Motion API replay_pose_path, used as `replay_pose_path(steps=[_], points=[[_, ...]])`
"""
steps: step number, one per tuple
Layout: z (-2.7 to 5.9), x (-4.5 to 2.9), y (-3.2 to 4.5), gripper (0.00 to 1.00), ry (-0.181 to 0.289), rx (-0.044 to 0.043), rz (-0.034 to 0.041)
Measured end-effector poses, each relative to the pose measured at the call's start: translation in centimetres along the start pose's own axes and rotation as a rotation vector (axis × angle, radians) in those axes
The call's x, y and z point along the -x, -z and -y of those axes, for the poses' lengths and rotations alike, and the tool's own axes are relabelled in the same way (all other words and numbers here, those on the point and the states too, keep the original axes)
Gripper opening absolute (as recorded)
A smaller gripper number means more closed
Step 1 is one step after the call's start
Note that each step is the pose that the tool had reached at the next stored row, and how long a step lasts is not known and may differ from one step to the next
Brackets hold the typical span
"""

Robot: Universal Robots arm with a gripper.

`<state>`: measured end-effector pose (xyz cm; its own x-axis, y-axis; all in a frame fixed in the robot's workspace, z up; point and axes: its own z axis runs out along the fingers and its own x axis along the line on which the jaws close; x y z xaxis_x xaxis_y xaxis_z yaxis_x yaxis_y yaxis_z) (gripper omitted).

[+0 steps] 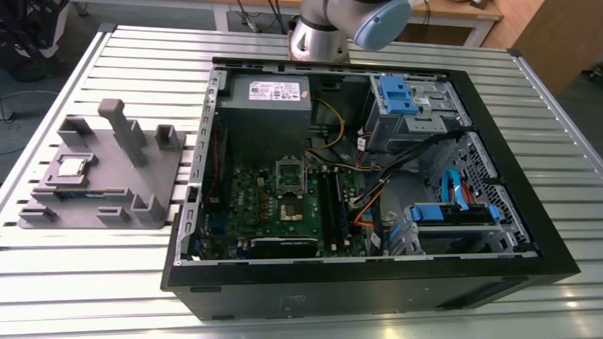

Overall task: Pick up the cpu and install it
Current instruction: 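Reach for the cpu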

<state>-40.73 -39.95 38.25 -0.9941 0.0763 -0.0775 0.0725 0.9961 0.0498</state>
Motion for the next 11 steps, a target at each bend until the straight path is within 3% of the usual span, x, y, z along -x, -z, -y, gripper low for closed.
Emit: replay_pose_path(steps=[11], points=[[0.33, -1.18, -1.57, 0.11, 0.000, -0.0002, -0.0015]])
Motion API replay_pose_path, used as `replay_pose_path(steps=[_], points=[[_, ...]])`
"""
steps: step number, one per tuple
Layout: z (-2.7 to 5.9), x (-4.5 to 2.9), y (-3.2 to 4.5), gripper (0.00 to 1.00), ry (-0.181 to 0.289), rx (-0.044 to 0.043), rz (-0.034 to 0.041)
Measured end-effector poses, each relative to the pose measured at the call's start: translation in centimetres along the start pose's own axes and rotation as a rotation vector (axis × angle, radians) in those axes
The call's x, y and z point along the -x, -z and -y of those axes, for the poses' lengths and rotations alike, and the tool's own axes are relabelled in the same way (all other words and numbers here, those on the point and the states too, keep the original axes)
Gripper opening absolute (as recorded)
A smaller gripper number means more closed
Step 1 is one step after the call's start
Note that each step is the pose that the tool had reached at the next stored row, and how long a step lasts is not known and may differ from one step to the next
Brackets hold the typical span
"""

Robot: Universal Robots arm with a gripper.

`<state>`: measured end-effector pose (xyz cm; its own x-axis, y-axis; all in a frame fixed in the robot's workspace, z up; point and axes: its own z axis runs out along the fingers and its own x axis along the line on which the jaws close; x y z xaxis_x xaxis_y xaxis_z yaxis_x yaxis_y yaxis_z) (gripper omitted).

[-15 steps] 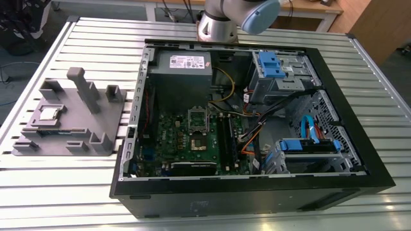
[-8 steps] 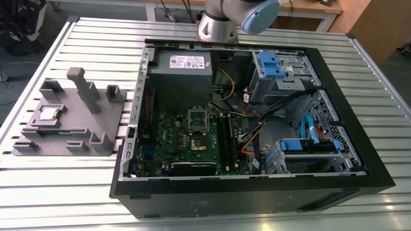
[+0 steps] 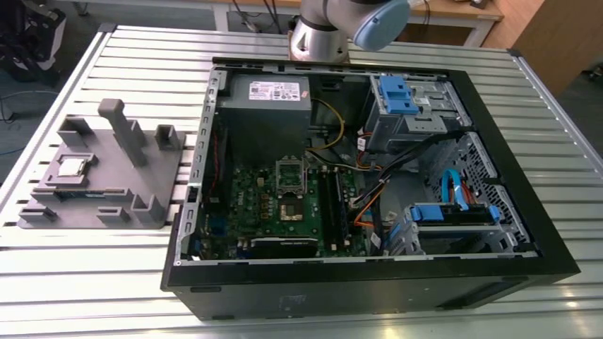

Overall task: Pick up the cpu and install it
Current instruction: 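Reach for the cpu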

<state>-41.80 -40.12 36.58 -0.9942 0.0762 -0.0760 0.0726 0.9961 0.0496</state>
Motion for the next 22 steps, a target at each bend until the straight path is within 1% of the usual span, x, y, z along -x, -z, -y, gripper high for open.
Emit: replay_pose_path(steps=[4, 8, 22], points=[[0.10, -0.64, -0.59, 0.11, 0.000, 0.0000, -0.0012], [0.19, -1.17, -1.15, 0.11, 0.000, -0.0003, -0.0042], [0.58, -2.62, -3.27, 0.11, -0.001, -0.0015, -0.0199]])
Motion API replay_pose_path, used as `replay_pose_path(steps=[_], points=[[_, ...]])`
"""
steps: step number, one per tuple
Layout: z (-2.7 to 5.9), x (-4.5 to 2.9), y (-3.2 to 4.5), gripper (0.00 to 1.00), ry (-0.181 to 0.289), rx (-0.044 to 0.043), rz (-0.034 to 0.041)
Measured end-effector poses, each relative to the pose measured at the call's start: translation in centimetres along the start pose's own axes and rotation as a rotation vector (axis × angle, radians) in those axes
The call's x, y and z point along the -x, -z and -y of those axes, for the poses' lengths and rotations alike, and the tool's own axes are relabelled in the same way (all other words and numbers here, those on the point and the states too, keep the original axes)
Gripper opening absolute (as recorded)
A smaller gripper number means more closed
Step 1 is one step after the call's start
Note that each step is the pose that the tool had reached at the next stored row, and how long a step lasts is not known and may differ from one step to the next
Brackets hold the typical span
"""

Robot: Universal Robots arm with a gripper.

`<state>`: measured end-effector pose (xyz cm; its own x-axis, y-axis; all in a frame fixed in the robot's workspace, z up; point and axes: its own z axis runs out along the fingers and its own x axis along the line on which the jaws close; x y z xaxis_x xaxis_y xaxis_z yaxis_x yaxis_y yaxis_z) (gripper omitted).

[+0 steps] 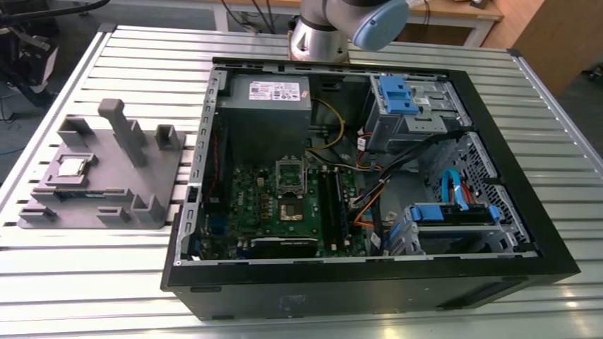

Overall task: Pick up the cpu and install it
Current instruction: 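Reach for the cpu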

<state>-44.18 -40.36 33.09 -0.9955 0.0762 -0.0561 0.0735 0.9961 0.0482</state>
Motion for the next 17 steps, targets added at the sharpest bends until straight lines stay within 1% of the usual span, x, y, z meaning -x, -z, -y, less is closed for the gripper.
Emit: replay_pose_path(steps=[7, 10, 17], points=[[0.18, -0.66, -1.05, 0.11, 0.000, -0.0007, -0.0093], [0.21, -0.81, -1.45, 0.11, -0.001, -0.0011, -0.0139], [0.22, -0.82, -1.53, 0.11, -0.001, -0.0011, -0.0147]])
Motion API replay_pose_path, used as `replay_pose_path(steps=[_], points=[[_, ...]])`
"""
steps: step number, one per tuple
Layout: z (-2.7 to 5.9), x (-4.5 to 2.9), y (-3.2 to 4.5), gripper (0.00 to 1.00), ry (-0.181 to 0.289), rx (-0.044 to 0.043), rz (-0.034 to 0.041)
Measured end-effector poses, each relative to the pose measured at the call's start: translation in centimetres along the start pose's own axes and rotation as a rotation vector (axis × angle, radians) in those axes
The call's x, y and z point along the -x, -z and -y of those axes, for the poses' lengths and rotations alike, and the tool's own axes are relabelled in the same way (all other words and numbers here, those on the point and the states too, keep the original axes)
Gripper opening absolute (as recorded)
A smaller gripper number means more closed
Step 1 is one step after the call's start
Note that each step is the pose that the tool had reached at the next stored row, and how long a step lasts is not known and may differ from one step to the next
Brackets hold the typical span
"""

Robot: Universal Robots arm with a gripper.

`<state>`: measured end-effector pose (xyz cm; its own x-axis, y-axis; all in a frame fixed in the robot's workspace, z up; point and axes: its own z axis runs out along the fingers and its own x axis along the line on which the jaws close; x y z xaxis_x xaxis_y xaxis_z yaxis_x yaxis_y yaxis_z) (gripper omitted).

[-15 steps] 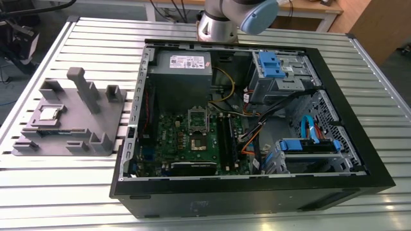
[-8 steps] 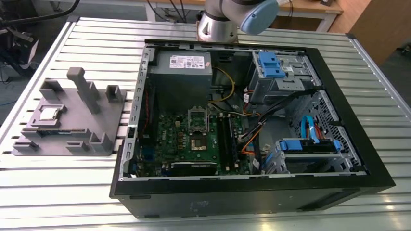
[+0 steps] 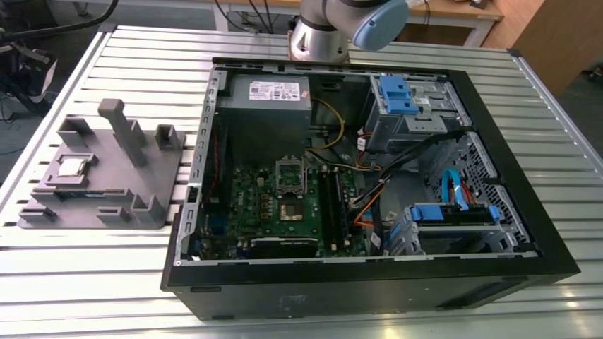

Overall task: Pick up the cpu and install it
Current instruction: 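Reach for the cpu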

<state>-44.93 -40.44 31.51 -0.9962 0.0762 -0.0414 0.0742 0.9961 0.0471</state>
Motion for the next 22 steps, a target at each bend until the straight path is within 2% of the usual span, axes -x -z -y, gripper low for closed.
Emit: replay_pose_path(steps=[3, 5, 7, 9, 10, 17, 22], points=[[-0.01, 0.00, -0.04, 0.11, 0.000, 0.0001, -0.0020], [0.00, -0.01, -0.05, 0.11, 0.000, -0.0007, -0.0092], [0.00, 0.00, -0.07, 0.11, -0.001, -0.0018, -0.0230], [0.00, -0.01, -0.13, 0.11, -0.002, -0.0033, -0.0402], [0.00, -0.01, -0.15, 0.11, -0.002, -0.0039, -0.0456], [0.01, -0.01, -0.19, 0.11, -0.002, -0.0045, -0.0471], [0.30, -0.02, -0.68, 0.11, -0.002, -0.0046, -0.0470]])
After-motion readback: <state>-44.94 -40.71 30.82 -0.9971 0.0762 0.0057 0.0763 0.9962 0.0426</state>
